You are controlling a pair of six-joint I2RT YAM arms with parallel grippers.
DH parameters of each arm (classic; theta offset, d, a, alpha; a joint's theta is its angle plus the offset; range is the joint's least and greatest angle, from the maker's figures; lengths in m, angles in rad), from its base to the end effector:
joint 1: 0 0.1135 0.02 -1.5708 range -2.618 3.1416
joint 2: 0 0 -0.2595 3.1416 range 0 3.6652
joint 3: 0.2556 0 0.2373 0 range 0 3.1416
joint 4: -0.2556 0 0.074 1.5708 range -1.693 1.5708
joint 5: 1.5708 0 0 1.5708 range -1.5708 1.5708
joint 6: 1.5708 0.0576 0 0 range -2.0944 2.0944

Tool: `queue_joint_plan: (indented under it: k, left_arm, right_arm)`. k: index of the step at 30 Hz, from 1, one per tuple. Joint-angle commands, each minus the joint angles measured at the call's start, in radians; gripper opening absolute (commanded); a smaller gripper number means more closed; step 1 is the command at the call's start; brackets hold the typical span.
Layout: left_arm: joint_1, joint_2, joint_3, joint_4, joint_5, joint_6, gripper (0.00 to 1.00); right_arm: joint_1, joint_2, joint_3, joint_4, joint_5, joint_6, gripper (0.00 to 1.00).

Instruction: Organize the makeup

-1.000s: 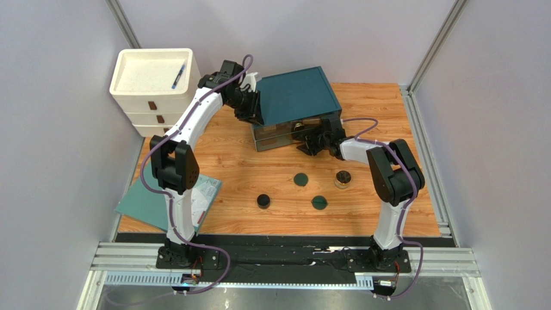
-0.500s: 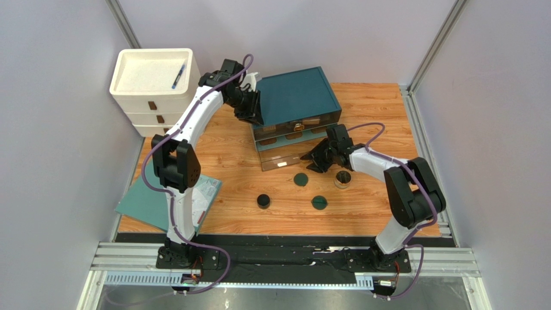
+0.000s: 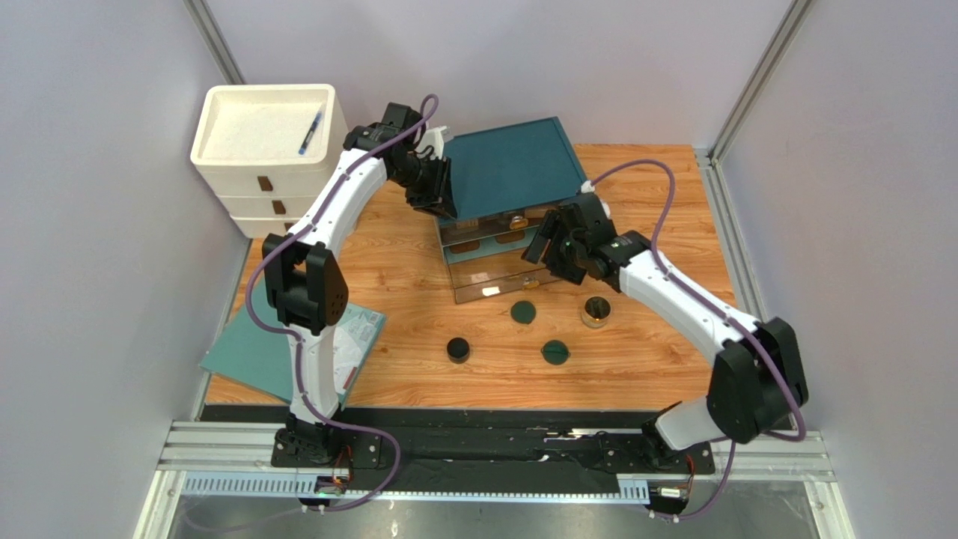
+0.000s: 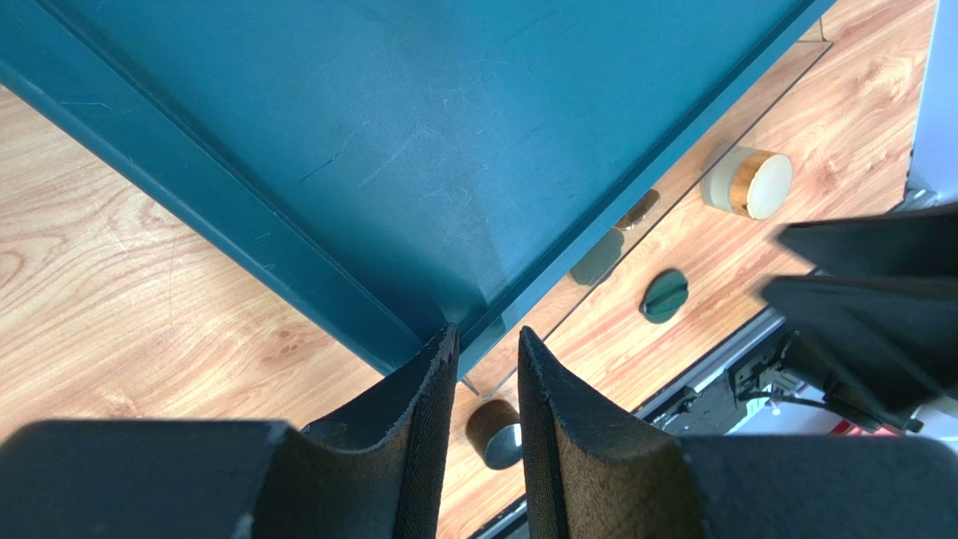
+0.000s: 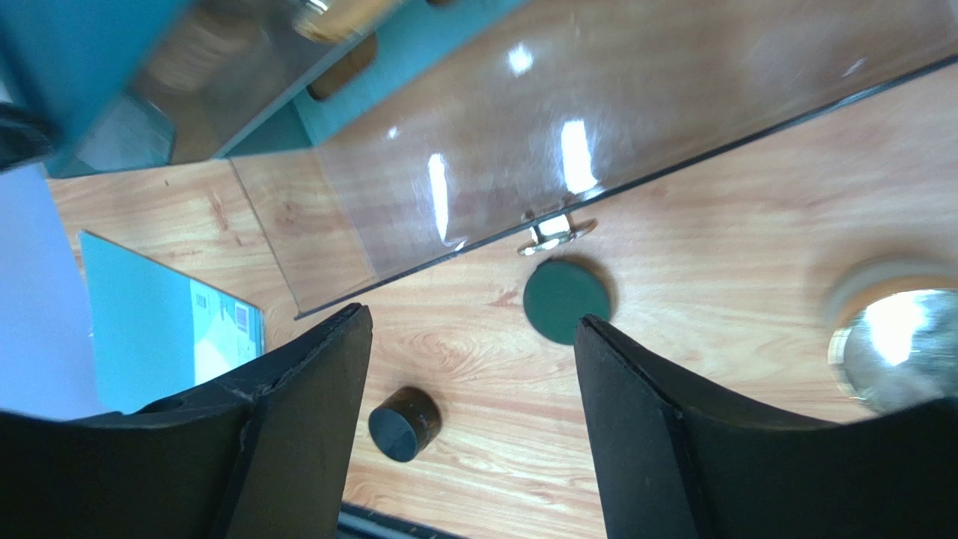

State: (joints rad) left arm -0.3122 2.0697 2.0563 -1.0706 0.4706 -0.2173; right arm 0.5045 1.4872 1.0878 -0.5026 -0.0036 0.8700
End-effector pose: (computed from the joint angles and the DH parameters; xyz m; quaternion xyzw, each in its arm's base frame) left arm 0.4042 -0.1579 0.2875 0.1009 0.9401 -0.2797 0.1670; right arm 0.2755 0.1523 0.2348 0.1711 0.9290 0.2095 0.2526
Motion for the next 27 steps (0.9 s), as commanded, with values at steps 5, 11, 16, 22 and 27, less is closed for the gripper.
queue_joint_plan:
  k: [5,11,16,22,27]
  left_arm:
    - [0.028,0.043,-0.038,-0.19,-0.121,0.052,0.36]
    - [0.028,0.049,-0.035,-0.193,-0.121,0.055,0.35]
    - [0.028,0.047,-0.042,-0.193,-0.121,0.056,0.35]
    - [0.028,0.038,-0.068,-0.189,-0.125,0.061,0.35]
    - [0.028,0.036,-0.088,-0.178,-0.128,0.061,0.35]
  right_arm:
    - [0.008,-0.171,0.015,-0.283,0.332,-0.287,0.75]
    - [0.006,-0.218,-0.13,-0.295,0.366,-0.261,0.88]
    - [-0.009,-0.208,-0.19,-0.263,0.392,-0.235,0.9]
    - [-0.049,-0.124,-0.252,-0.16,0.349,-0.23,0.9]
    - [-0.069,-0.074,-0.286,-0.036,0.31,-0.226,0.87]
